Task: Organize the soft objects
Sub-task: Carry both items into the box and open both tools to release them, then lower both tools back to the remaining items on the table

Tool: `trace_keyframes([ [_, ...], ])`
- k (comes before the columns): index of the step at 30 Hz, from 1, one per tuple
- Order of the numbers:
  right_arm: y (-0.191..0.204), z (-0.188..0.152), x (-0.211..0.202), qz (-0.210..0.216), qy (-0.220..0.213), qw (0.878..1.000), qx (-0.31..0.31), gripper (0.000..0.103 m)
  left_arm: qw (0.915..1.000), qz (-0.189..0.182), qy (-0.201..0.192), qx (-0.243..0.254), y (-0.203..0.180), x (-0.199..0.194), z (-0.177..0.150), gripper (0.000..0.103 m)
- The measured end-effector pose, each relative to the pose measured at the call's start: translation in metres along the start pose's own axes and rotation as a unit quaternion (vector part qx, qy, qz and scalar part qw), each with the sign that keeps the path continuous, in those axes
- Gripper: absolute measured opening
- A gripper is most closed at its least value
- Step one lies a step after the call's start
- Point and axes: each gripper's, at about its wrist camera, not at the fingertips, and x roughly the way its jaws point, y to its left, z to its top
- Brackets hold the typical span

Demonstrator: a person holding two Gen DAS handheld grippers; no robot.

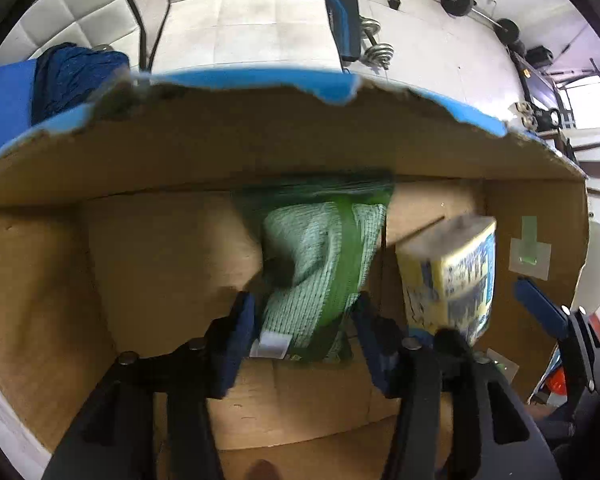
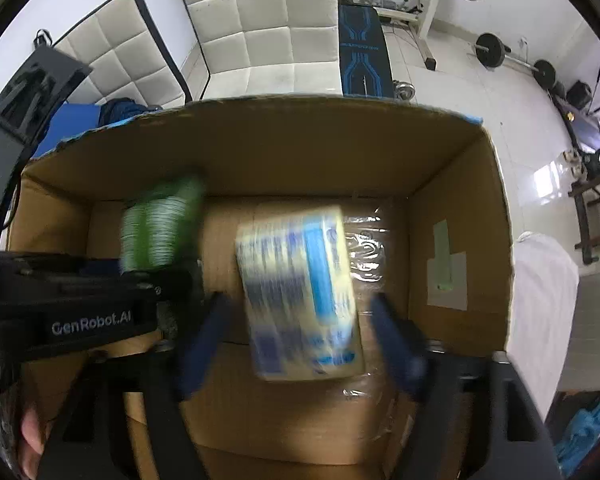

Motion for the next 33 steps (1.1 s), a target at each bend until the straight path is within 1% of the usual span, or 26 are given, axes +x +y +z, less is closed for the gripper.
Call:
trace_keyframes([
  [1,0.002,0.0,-0.003,0.001,-0.004,1.0,-0.004,0.092,1.0,-0.003,-0.003,-0.004,0.002,-0.003,-0.001,0.065],
  [3,0.004,-0.001,-0.008,-0.005,-0.007,1.0,-0.008,0.092,0.9999,-0.006,-0.009,-0.008,0.003,-0.011,-0.004,0.072],
  [6,0.004,-0.004,-0.015,-0.006,-0.002,1.0,-0.009,0.092,0.9998,0.001,-0.019,-0.007,0.006,-0.023,-0.011,0.073],
  [8,0.003,-0.009,-0.02,-0.009,0.0,1.0,-0.007,0.092,0.9997,0.006,-0.025,-0.005,0.008,-0.031,-0.019,0.076],
  [10,0.001,-0.014,-0.024,-0.015,0.007,1.0,-0.003,0.092,0.9994,0.008,-0.033,-0.003,0.01,-0.04,-0.027,0.087],
  [12,0.0,-0.02,-0.027,-0.015,0.014,1.0,-0.002,0.094,0.9986,0.023,-0.049,0.002,0.011,-0.049,-0.039,0.088],
  [13,0.0,-0.024,-0.029,-0.014,0.016,1.0,0.0,0.1,0.9979,0.032,-0.056,0.006,0.013,-0.051,-0.044,0.089],
  [14,0.0,-0.027,-0.031,-0.011,0.016,1.0,0.002,0.103,0.9969,0.041,-0.066,0.012,0.013,-0.056,-0.051,0.09],
  [16,0.0,-0.036,-0.038,-0.007,0.013,1.0,0.005,0.103,0.9945,0.058,-0.085,0.022,0.016,-0.065,-0.066,0.103],
  [19,0.002,-0.047,-0.052,-0.01,0.0,1.0,0.012,0.103,0.9896,0.075,-0.118,0.035,0.017,-0.08,-0.088,0.103],
  [22,0.008,-0.061,-0.066,-0.011,-0.015,1.0,0.014,0.103,0.9856,0.082,-0.14,0.046,0.017,-0.093,-0.107,0.103],
  [25,0.017,-0.079,-0.082,-0.014,-0.019,1.0,0.013,0.103,0.9796,0.094,-0.169,0.054,0.013,-0.108,-0.129,0.103],
  [29,0.025,-0.102,-0.109,-0.013,-0.037,0.999,0.011,0.103,0.9718,0.096,-0.208,0.057,0.014,-0.131,-0.158,0.103],
  [33,0.029,-0.125,-0.138,-0.004,-0.054,0.998,0.017,0.103,0.9653,0.095,-0.237,0.056,0.011,-0.15,-0.183,0.103],
])
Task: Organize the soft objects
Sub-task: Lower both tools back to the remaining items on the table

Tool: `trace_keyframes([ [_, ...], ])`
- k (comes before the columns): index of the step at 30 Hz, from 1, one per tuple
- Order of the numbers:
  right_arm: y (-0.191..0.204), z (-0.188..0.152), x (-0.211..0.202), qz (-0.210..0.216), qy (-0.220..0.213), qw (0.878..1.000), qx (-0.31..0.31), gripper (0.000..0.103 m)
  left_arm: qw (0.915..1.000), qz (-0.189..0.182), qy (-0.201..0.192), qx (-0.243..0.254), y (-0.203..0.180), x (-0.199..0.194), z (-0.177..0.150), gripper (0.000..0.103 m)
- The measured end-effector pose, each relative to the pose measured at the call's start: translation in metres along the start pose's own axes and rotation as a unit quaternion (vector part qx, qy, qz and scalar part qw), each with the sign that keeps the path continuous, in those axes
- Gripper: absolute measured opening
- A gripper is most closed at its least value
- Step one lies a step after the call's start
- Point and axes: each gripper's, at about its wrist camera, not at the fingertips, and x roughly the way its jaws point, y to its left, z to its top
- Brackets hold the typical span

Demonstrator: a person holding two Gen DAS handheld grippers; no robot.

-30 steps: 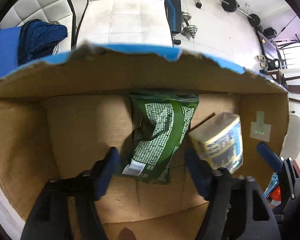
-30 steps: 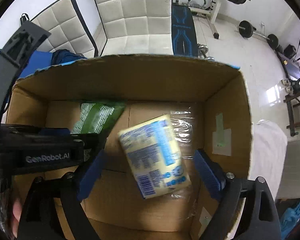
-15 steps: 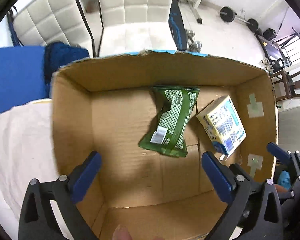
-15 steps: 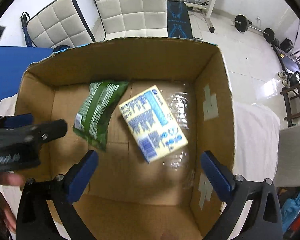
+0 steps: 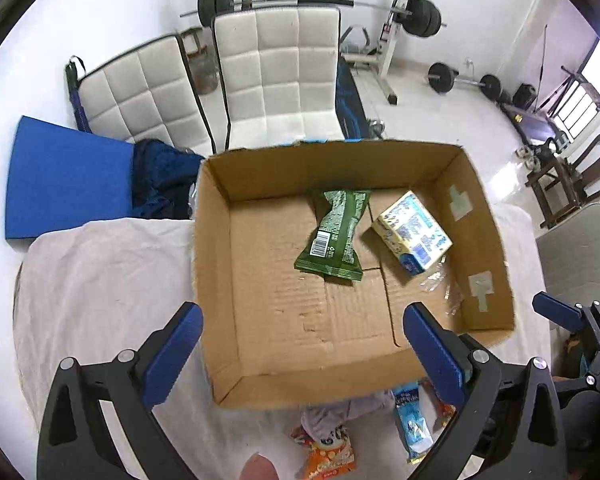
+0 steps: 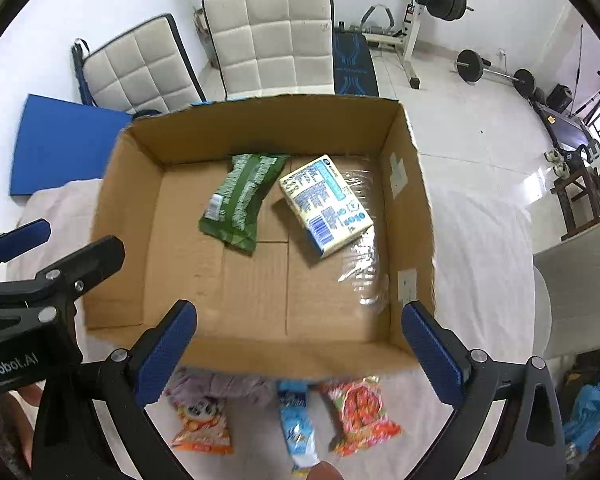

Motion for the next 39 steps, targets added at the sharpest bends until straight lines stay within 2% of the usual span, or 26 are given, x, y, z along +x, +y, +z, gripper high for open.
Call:
trace_keyframes([
  [3,-0.002,-0.013,-0.025,0.014,-0.019,1.0,0.011,0.103,0.9998,0.006,-0.02,-0.001,-0.002,-0.024,-0.01,0.103],
  [8,-0.017,-0.035,-0.061,0.032,-0.055,0.997,0.031,0.103,0.9996,0.008,-0.027,0.005,-0.01,-0.051,-0.028,0.103],
  [10,-0.025,-0.048,-0.068,0.024,-0.054,0.998,0.024,0.103,0.9997,0.009,-0.022,0.009,-0.013,-0.056,-0.04,0.103],
  [13,-0.04,-0.066,-0.065,0.007,-0.029,0.999,0.013,0.103,0.9996,0.023,0.004,0.016,-0.019,-0.049,-0.064,0.103],
  [15,-0.054,-0.08,-0.051,0.004,0.019,1.0,0.007,0.103,0.9989,0.033,0.029,0.015,-0.021,-0.032,-0.083,0.103],
  [20,-0.087,-0.109,0.001,0.005,0.1,0.995,0.025,0.103,0.9919,0.019,0.125,-0.016,-0.02,0.033,-0.127,0.103],
  [25,-0.106,-0.13,0.062,-0.013,0.155,0.988,0.026,0.103,0.9753,0.008,0.217,-0.039,-0.026,0.102,-0.159,0.102],
  [30,-0.109,-0.143,0.11,-0.01,0.196,0.98,0.021,0.103,0.9649,0.002,0.257,-0.055,-0.034,0.145,-0.174,0.102],
  [35,-0.108,-0.147,0.137,-0.014,0.214,0.976,0.024,0.103,0.9622,0.01,0.267,-0.051,-0.044,0.17,-0.178,0.102],
  [37,-0.109,-0.148,0.143,-0.013,0.219,0.975,0.027,0.103,0.9621,0.01,0.267,-0.054,-0.046,0.175,-0.178,0.095],
  [39,-0.109,-0.148,0.149,-0.014,0.222,0.974,0.03,0.103,0.9611,0.014,0.27,-0.055,-0.049,0.18,-0.177,0.094],
])
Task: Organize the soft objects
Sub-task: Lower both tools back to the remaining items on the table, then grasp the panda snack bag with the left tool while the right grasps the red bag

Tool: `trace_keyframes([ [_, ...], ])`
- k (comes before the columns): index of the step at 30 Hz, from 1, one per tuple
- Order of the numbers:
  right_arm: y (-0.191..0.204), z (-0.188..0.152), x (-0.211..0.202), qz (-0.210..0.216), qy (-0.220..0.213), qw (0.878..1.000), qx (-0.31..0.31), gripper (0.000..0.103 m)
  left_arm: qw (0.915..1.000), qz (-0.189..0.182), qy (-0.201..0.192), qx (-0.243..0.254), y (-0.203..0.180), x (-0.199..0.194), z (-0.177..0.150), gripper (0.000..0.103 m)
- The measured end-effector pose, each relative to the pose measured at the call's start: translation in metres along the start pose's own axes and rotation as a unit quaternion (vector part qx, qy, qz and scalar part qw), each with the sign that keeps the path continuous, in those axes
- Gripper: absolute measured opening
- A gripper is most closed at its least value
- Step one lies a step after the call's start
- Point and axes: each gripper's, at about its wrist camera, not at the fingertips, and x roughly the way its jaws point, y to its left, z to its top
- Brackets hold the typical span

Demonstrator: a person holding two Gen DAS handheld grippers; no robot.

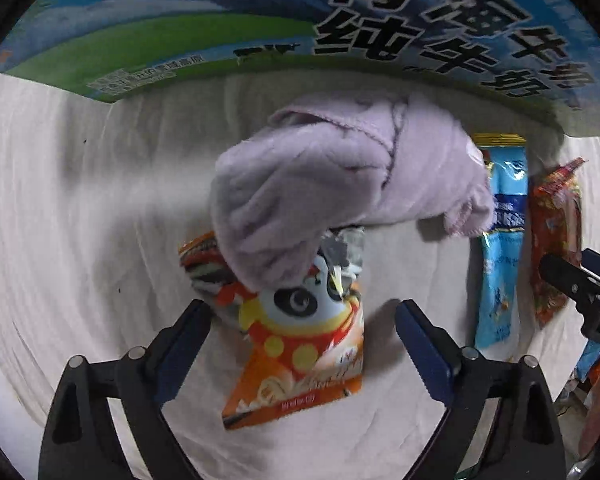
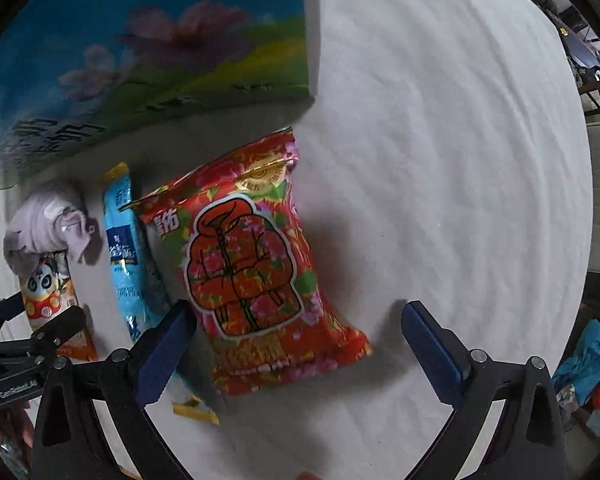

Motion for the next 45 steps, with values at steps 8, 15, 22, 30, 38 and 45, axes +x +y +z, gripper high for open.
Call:
trace_keyframes([
  [8,0.013,0.018,0.014,-0.007,0.01,1.0,-0.014,0.103,0.9999,0.01,-0.007,-0.002,-0.012,0.005,0.007,0.093],
  [15,0.033,0.018,0.032,-0.032,0.014,0.999,-0.019,0.095,0.9996,0.017,-0.02,-0.002,-0.011,-0.014,-0.006,0.061],
  [22,0.044,0.019,0.033,-0.032,0.024,0.999,-0.016,0.088,0.9997,0.014,-0.02,-0.003,-0.012,-0.022,-0.013,0.049],
  [30,0.048,0.017,0.015,-0.02,0.021,0.999,-0.017,0.056,0.9999,0.003,-0.014,-0.005,-0.018,-0.018,-0.04,0.047],
  [38,0.052,0.001,0.018,-0.006,0.045,0.999,-0.014,0.054,1.0,-0.004,-0.007,-0.001,-0.021,-0.015,-0.073,0.047],
  [45,0.069,-0.02,0.019,-0.024,0.046,0.998,-0.036,0.054,1.0,-0.001,-0.01,-0.001,-0.019,-0.011,-0.069,0.047],
])
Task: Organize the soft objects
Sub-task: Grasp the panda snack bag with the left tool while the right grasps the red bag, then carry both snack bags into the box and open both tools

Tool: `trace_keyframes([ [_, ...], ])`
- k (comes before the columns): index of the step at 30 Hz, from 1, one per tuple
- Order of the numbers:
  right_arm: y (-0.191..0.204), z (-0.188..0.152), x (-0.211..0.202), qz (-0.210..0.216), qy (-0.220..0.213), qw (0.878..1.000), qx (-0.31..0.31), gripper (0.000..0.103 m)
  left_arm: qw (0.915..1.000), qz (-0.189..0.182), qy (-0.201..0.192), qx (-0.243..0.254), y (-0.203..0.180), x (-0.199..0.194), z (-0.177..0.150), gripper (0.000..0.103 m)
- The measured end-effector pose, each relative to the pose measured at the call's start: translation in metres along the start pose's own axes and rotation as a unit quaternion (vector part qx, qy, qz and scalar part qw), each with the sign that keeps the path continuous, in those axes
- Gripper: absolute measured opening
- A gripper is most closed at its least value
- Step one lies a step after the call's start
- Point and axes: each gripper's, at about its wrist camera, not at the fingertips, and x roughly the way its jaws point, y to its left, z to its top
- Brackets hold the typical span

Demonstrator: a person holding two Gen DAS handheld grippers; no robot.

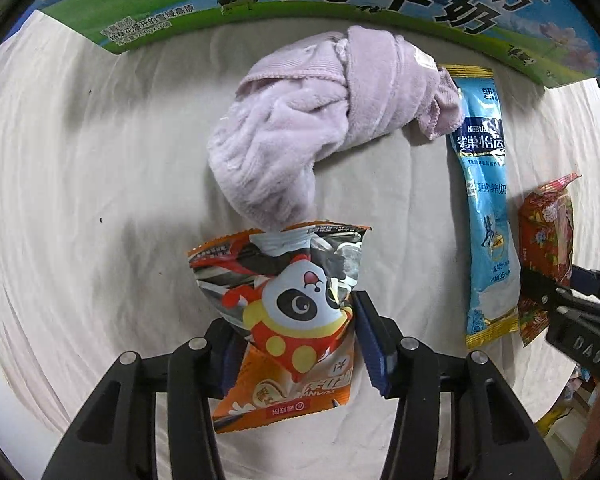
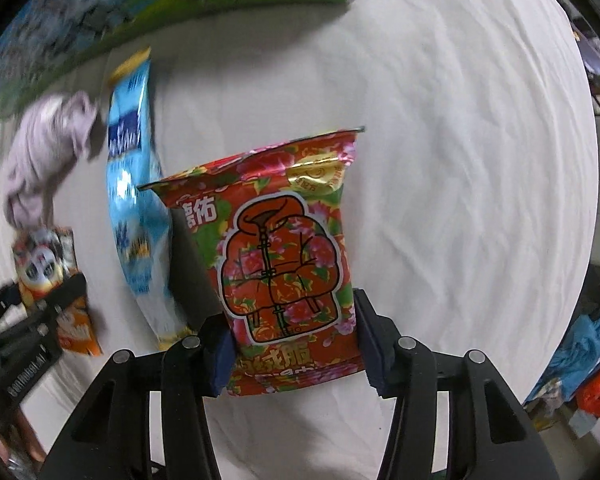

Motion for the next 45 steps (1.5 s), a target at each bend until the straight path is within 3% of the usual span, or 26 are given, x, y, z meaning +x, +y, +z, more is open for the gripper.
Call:
trace_keyframes([
  [4,0.011,-0.001,-0.002,-0.018,-0.007,1.0,0.001,0.057,1.0,0.002,0.001,0.001,-0.005,0.0,0.002,0.047],
  [14,0.024,-0.017,0.002,0.003,-0.012,1.0,0.009,0.052,1.0,-0.006,-0.003,-0.005,-0.001,-0.005,-0.001,0.047],
  [22,0.005,-0.038,-0.001,0.025,-0.019,0.999,0.009,0.05,0.9993,-0.015,-0.033,-0.006,0.003,-0.029,-0.012,0.047],
  [37,-0.005,-0.097,-0.121,0.122,-0.094,0.988,-0.016,0.05,0.989,-0.086,-0.119,0.01,0.005,-0.139,-0.029,0.047],
  [45,-0.022,-0.089,-0.206,0.165,-0.144,0.975,-0.023,0.05,0.9743,-0.12,-0.19,0.015,0.005,-0.223,0.005,0.047],
])
